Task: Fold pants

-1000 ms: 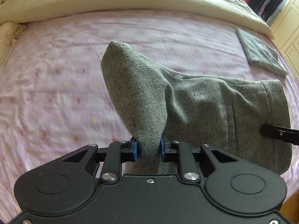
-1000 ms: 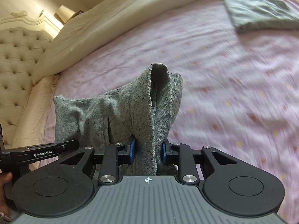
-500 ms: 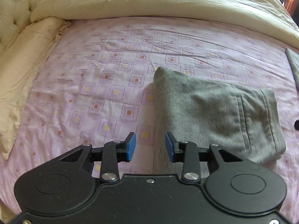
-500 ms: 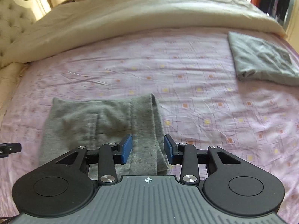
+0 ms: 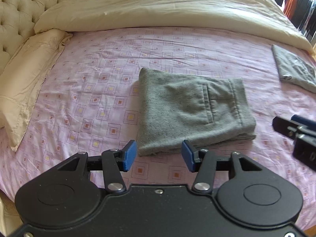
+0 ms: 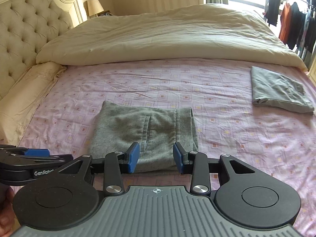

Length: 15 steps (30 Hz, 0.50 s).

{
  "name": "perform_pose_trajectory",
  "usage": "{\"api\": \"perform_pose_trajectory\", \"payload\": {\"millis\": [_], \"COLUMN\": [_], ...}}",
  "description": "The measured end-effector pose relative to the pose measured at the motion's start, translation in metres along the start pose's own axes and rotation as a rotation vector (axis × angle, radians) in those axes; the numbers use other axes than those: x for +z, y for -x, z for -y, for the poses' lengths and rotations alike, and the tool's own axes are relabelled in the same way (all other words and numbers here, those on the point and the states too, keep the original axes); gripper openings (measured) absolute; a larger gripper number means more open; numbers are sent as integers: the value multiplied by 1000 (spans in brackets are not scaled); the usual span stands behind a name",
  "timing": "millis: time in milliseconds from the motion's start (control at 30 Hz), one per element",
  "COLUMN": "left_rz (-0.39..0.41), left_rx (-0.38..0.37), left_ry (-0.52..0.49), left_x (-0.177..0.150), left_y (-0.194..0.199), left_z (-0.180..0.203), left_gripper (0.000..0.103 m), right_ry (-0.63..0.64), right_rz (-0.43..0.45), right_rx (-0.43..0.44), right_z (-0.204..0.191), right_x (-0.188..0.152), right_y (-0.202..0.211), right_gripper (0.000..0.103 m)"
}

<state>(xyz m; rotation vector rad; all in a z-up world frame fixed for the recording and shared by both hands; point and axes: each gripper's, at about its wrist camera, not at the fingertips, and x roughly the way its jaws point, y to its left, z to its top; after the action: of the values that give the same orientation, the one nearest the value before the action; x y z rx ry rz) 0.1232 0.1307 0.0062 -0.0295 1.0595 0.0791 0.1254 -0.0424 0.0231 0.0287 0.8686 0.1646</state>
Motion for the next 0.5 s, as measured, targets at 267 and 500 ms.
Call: {"api": "perform_pose_trajectory", "payload": {"millis": [267, 500], "left_rz": [47, 55], "left_rx": [31, 38], "left_ry": [10, 13], "left_x": [-5, -12], "left_y": [25, 35], "left_z": [2, -3], "left_gripper": [61, 61], "right_ry": [-4, -14], "right_rz": [28, 54], "right_rx": [-21, -24], "right_z": [-3, -6], "right_x": [-7, -12], "right_y": [23, 36], "right_gripper": [36, 36]}}
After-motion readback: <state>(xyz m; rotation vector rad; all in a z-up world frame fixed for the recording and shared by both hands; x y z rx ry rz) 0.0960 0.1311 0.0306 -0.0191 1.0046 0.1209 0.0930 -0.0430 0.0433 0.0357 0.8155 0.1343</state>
